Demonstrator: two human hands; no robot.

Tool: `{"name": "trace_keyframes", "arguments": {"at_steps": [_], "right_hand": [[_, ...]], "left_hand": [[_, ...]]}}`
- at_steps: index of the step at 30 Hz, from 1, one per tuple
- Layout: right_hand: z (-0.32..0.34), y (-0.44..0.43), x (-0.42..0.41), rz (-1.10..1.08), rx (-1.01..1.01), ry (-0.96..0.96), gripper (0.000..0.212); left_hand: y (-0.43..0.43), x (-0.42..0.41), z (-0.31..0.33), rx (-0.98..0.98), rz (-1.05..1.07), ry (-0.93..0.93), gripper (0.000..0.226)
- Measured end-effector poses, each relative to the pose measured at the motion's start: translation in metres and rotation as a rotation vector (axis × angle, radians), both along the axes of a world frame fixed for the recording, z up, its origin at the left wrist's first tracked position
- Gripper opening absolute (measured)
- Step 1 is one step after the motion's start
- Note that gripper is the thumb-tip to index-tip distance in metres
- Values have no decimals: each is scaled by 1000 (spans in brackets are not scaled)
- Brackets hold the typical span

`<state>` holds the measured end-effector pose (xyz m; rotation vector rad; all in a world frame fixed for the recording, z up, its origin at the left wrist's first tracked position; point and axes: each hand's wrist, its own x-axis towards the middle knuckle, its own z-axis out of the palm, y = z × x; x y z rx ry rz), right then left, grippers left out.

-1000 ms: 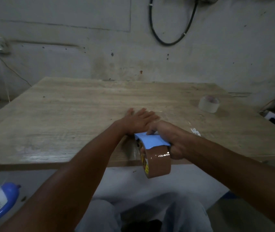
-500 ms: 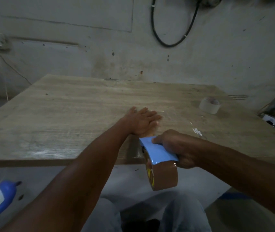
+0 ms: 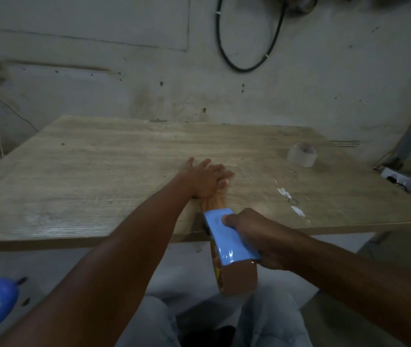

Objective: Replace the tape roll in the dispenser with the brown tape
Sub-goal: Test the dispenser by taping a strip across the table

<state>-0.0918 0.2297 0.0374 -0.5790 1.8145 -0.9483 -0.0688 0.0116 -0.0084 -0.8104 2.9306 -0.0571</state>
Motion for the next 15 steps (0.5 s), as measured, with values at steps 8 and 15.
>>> {"name": "trace_keyframes", "arguments": {"at_steps": [8,15], "right_hand": [[-3,1,-1,0,-25,-62,44],[-7,10,3,-4,-15,-69,50]], "left_hand": [[22,-8,-13,111,9,142,58],[23,-6,-13,68,-10,153,57]]}}
